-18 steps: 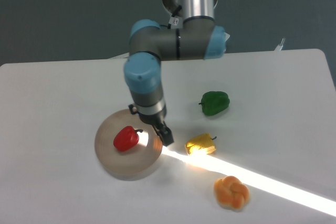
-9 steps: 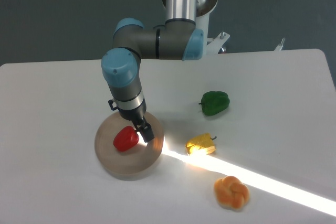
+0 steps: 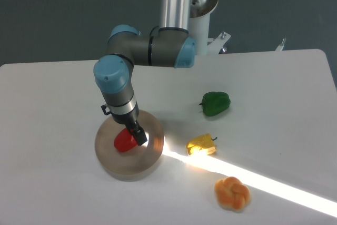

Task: Pick up the red pepper from the plate
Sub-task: 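Lower the gripper onto the red pepper and close on it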

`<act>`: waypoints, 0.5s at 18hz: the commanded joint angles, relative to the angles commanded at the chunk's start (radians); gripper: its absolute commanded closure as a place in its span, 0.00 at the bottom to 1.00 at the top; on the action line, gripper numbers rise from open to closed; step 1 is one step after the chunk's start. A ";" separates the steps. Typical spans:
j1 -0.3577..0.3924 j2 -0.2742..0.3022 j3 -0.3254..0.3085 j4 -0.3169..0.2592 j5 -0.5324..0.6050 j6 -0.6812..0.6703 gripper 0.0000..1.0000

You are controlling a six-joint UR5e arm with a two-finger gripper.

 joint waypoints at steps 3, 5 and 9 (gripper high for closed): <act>-0.009 -0.017 0.000 0.003 0.003 -0.029 0.00; -0.011 -0.021 -0.002 0.005 0.005 -0.029 0.00; -0.012 -0.028 0.000 0.005 0.006 -0.031 0.00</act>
